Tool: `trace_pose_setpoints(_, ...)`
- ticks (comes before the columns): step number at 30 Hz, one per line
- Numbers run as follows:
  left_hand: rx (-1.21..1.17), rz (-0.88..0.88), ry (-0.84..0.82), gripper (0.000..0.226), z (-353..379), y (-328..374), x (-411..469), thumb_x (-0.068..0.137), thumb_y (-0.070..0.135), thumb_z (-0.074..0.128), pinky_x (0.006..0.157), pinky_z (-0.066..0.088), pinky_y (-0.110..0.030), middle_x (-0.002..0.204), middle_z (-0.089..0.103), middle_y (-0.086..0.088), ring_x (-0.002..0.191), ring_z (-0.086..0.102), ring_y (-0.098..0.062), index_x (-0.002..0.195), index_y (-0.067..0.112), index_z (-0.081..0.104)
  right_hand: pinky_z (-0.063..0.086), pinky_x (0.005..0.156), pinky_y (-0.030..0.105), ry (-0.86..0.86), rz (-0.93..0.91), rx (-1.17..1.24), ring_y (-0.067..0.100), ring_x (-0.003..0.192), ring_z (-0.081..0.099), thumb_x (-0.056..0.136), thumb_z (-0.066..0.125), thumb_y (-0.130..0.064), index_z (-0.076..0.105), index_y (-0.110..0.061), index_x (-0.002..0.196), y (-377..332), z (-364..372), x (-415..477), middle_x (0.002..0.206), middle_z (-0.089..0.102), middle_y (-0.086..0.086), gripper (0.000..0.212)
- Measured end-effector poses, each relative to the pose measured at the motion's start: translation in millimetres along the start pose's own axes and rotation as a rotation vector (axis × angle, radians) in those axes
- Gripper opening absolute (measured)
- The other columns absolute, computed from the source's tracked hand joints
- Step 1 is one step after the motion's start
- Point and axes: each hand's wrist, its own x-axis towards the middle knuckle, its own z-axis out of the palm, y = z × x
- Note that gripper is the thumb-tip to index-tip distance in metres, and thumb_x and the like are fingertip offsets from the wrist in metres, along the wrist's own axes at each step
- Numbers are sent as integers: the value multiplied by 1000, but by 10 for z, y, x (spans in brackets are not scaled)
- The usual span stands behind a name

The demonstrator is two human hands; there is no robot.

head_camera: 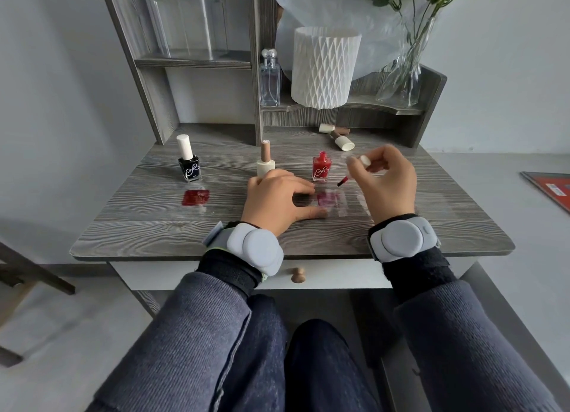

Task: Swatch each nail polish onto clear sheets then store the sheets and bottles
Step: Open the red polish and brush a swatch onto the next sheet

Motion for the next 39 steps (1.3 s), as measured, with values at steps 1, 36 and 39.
trace_pose_setpoints(1, 0, -1, -2, 52, -1, 1, 0, 67, 67, 65, 93, 21, -32, 118, 62, 25, 123, 38, -2, 108, 36, 70, 51, 78, 40, -33, -3, -25, 2, 67, 53, 79, 73, -30, 56, -22, 72, 7, 9, -2, 69, 58, -15, 21)
trace_pose_setpoints(36, 7, -7, -15, 53, 1, -1, 5, 67, 69, 63, 91, 21, -31, 119, 61, 25, 123, 38, -2, 109, 36, 69, 39, 60, 26, -59, 52, -67, 7, 55, 44, 75, 68, -16, 54, -16, 69, 19, 17, -6, 60, 52, -9, 15)
trace_pose_setpoints(39, -2, -8, -13, 53, -8, 3, 3, 67, 68, 64, 90, 19, -30, 119, 61, 25, 123, 38, -2, 109, 36, 69, 45, 64, 30, 1, 26, -10, 5, 59, 47, 78, 70, -20, 54, -17, 72, -3, -1, -5, 64, 54, -13, 17)
